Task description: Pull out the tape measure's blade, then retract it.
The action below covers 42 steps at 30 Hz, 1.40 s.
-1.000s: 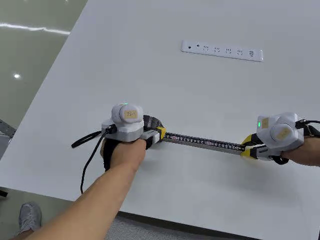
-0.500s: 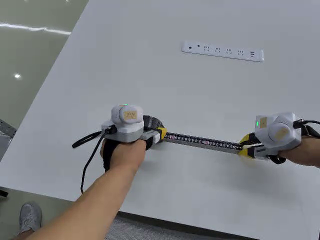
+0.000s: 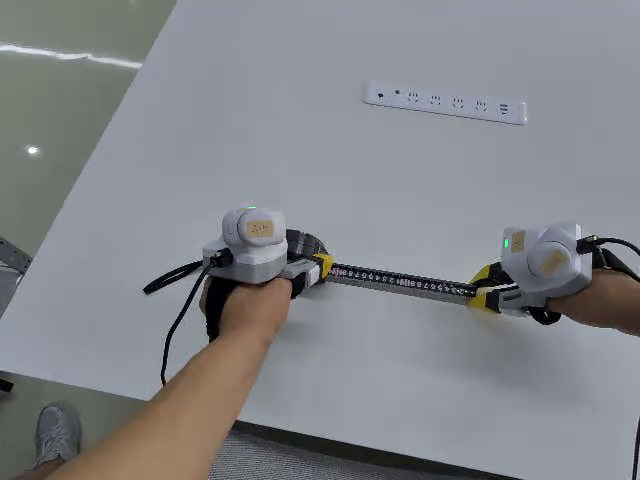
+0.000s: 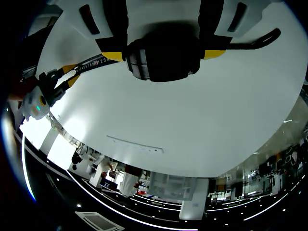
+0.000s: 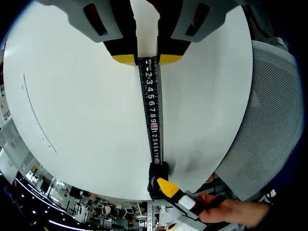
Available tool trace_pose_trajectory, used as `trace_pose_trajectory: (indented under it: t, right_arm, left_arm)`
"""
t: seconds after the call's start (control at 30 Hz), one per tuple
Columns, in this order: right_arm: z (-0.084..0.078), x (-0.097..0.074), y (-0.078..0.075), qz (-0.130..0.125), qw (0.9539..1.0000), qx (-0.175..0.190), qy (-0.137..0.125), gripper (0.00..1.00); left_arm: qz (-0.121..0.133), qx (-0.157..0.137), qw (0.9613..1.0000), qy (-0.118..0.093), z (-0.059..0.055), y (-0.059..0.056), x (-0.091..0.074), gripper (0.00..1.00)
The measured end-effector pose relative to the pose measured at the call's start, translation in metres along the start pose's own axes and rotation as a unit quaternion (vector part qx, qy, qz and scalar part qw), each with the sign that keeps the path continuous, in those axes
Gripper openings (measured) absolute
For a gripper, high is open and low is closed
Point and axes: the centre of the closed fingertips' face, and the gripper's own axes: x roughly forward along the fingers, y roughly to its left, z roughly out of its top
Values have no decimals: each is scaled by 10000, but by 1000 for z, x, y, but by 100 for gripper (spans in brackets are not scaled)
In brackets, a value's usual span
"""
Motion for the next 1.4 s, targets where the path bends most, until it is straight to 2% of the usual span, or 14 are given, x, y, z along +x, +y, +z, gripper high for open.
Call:
trace_pose_trajectory:
  t: [1.4]
  right_arm:
    - [43,21,4,184,9995,-176,-195,11]
  left_arm:
    - [-119,-152,9998,-56,1,1,-2,54]
